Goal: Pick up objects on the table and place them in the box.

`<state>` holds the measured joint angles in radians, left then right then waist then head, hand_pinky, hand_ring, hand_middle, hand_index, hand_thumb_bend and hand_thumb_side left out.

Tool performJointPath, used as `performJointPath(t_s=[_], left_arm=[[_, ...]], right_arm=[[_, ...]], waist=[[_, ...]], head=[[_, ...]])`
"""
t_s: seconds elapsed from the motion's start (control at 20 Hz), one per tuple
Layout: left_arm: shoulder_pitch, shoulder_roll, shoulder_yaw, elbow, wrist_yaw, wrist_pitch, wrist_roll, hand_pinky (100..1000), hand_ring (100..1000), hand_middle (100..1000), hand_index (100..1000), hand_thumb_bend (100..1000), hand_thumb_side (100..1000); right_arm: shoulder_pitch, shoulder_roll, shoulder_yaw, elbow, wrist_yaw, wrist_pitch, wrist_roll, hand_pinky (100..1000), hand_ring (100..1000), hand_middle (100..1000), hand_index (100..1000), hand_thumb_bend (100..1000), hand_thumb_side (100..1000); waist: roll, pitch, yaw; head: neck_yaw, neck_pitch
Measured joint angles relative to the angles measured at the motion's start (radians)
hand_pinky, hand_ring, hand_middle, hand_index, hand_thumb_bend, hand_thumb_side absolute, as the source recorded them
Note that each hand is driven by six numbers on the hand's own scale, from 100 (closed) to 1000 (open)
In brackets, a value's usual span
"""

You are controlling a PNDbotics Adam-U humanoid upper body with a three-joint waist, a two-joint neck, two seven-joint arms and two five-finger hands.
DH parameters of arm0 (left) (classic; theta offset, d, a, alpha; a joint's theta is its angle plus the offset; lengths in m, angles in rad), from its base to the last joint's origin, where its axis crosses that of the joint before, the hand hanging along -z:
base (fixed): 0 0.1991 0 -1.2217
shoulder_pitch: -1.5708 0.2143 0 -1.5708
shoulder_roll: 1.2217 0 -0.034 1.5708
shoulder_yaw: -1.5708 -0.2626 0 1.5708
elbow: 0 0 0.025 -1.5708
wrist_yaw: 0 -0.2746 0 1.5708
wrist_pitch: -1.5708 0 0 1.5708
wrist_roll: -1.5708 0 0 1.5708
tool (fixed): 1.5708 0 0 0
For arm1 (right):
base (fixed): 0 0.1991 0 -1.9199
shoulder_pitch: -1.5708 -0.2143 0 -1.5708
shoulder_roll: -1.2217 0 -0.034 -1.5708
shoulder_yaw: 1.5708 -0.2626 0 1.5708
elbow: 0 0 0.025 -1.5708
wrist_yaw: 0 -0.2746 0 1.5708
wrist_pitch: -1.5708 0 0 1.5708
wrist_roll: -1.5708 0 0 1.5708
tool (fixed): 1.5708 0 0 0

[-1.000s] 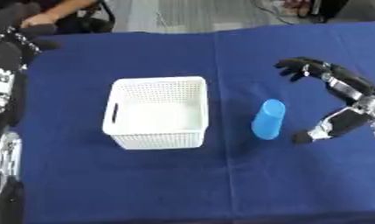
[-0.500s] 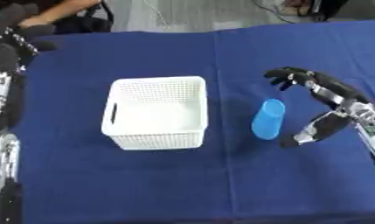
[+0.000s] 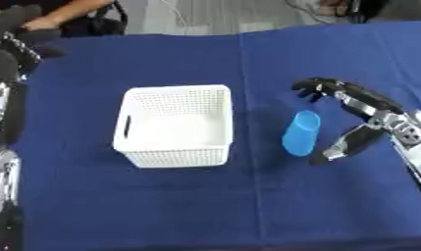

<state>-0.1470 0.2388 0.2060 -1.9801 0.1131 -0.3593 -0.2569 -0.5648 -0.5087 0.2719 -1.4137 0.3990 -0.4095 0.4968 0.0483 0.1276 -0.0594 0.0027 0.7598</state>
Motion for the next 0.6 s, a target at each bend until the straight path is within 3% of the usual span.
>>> performJointPath(t_s=[0.6], left_arm=[[-0.003,0.000,0.000,0.000,0.005,0.002,-0.003,738,777,901,938,1000,764]], right_arm=[[-0.019,0.000,0.000,0.053,0.020,-0.005,-0.004,754,834,892,1000,915,494]], waist=[[0.000,0.001,0.002]], head=[[-0.006,-0.004]])
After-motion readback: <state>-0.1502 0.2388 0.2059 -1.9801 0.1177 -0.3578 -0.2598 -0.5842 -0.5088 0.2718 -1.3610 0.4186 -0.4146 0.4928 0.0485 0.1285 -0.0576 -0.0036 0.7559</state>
